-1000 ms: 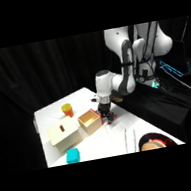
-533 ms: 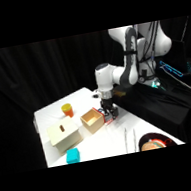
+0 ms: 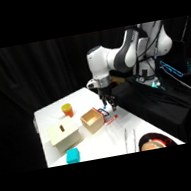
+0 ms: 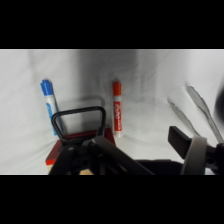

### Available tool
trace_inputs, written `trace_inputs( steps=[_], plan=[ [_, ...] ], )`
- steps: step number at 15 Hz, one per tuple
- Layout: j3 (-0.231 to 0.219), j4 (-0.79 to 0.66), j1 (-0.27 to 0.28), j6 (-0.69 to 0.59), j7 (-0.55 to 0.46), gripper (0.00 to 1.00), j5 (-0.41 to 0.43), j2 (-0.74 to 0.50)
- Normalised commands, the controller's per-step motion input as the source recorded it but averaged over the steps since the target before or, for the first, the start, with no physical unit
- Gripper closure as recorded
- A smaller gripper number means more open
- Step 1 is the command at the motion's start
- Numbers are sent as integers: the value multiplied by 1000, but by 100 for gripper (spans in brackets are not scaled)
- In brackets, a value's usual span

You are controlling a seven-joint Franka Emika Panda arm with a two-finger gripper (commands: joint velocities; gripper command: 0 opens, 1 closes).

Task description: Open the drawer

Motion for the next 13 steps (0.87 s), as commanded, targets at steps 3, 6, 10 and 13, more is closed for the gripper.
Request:
trace_inputs(
  steps=[3, 6, 10, 13],
  plan=[
    [-205, 84, 195, -463, 127, 0, -132, -387],
    [-150, 141, 144, -451, 149, 0, -157, -316],
    [-125, 187, 110, -418, 92, 0, -109, -244],
    [-129, 199, 86, -358, -14, 0, -48, -165]
  ],
)
